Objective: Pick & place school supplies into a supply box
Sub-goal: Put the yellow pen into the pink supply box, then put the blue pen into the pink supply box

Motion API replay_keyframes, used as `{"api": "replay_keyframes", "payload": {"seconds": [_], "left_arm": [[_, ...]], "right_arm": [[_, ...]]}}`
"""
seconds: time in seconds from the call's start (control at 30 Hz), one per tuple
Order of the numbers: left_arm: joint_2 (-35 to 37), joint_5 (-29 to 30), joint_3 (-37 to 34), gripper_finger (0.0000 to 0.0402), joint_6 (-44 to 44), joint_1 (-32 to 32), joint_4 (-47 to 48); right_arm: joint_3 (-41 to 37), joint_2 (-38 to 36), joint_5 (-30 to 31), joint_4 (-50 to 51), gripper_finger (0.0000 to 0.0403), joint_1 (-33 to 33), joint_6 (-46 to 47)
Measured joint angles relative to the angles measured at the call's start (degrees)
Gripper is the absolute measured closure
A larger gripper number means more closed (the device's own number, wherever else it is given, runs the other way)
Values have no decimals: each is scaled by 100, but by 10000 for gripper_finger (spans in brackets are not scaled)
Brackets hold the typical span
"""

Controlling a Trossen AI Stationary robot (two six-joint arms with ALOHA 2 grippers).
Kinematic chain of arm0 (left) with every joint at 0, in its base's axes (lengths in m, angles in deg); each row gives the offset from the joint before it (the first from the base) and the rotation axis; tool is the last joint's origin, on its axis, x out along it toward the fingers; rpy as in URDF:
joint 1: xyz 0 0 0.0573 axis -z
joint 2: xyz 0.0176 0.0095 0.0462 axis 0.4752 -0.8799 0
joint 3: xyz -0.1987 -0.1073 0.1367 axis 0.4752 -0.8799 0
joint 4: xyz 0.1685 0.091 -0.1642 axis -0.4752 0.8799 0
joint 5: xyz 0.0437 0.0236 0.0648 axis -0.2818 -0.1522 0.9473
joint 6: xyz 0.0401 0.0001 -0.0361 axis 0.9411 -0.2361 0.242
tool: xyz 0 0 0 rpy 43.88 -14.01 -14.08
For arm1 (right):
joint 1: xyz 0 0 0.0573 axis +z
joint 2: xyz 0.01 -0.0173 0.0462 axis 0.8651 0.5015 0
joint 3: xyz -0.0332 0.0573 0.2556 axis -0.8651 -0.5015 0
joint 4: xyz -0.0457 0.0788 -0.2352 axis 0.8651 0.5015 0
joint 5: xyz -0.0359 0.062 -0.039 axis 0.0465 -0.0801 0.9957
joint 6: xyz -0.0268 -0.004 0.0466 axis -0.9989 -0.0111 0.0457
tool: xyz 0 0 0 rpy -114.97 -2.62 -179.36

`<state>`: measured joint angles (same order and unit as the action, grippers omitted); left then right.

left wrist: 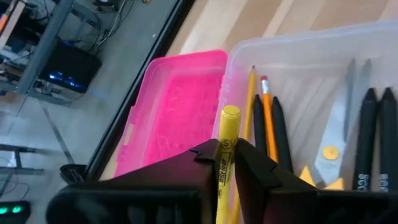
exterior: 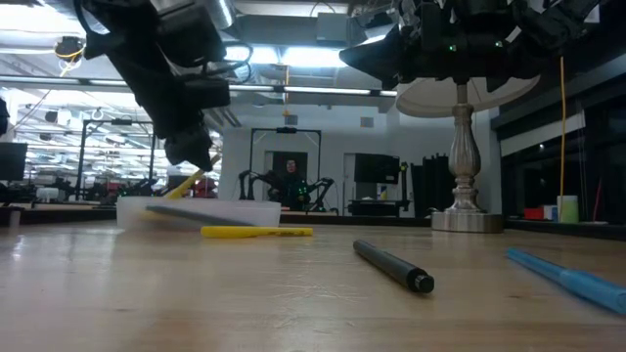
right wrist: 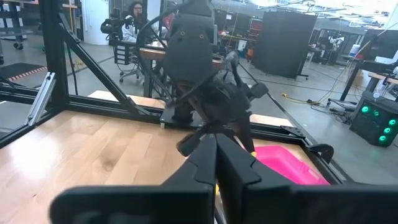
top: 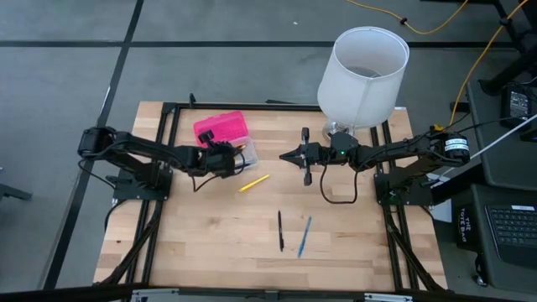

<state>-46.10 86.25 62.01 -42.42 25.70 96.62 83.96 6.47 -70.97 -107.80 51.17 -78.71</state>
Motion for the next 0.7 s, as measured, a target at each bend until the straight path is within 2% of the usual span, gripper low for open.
{"api": "replay_keyframes", "payload": {"seconds": [0.13, 0.3, 0.47, 0.7], "left_arm": [[-53, -72, 0, 362, -32, -92, 19], [-53, -529, 0, 351, -29, -127, -161], [-53, -553, 0, 349, 169, -125, -437], [-53, -549, 0, 349, 284, -125, -666]], "right_arm": [[0, 0, 0, 0, 397, 0, 0], [0, 0, 4, 0, 380, 0, 0], [0, 0, 4, 0, 373, 0, 0], [0, 0, 4, 0, 388, 0, 0]]}}
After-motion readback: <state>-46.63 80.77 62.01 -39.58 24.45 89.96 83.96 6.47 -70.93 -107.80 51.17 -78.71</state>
